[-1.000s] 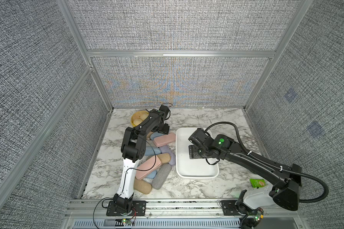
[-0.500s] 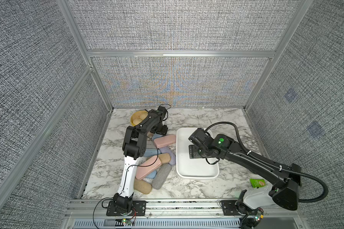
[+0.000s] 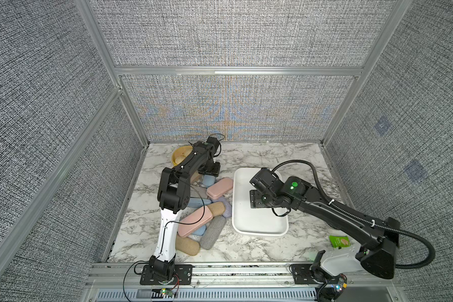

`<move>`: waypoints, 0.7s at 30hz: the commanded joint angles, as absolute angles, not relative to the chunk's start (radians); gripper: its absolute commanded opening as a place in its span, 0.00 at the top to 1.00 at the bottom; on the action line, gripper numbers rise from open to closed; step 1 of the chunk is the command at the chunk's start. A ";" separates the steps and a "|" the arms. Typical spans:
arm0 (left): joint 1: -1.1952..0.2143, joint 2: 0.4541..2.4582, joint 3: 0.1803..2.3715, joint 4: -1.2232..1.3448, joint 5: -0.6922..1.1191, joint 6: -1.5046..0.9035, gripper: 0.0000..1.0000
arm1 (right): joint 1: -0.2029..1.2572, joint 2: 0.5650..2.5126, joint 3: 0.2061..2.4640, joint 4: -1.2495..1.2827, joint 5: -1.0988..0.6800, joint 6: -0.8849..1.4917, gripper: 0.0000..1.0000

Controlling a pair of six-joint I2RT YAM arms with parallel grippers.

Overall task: Put the glasses cases into the storage boxes
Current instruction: Pick up the glasses case at the center of the board, then place the glasses case in the storage box.

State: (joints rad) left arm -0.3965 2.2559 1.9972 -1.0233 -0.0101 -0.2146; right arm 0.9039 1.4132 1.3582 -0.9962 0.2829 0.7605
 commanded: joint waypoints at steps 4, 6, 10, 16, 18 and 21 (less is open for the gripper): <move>-0.430 2.161 2.069 -1.077 -0.047 -0.325 0.61 | 0.904 1.383 1.368 -1.004 0.300 0.775 0.17; -0.461 2.142 2.097 -1.089 -0.025 -0.365 0.62 | 0.905 1.369 1.367 -1.007 0.315 0.780 0.17; -0.562 2.130 2.109 -1.055 0.006 -0.478 0.66 | 0.892 1.346 1.367 -1.035 0.348 0.807 0.17; -0.692 2.232 2.183 -1.023 0.041 -0.605 0.68 | 0.860 1.302 1.351 -1.110 0.380 0.858 0.17; -0.719 2.290 2.256 -1.063 0.044 -0.624 0.70 | 0.844 1.270 1.327 -1.121 0.379 0.870 0.17; -0.747 2.342 2.318 -1.088 0.045 -0.653 0.70 | 0.824 1.221 1.289 -1.127 0.377 0.880 0.17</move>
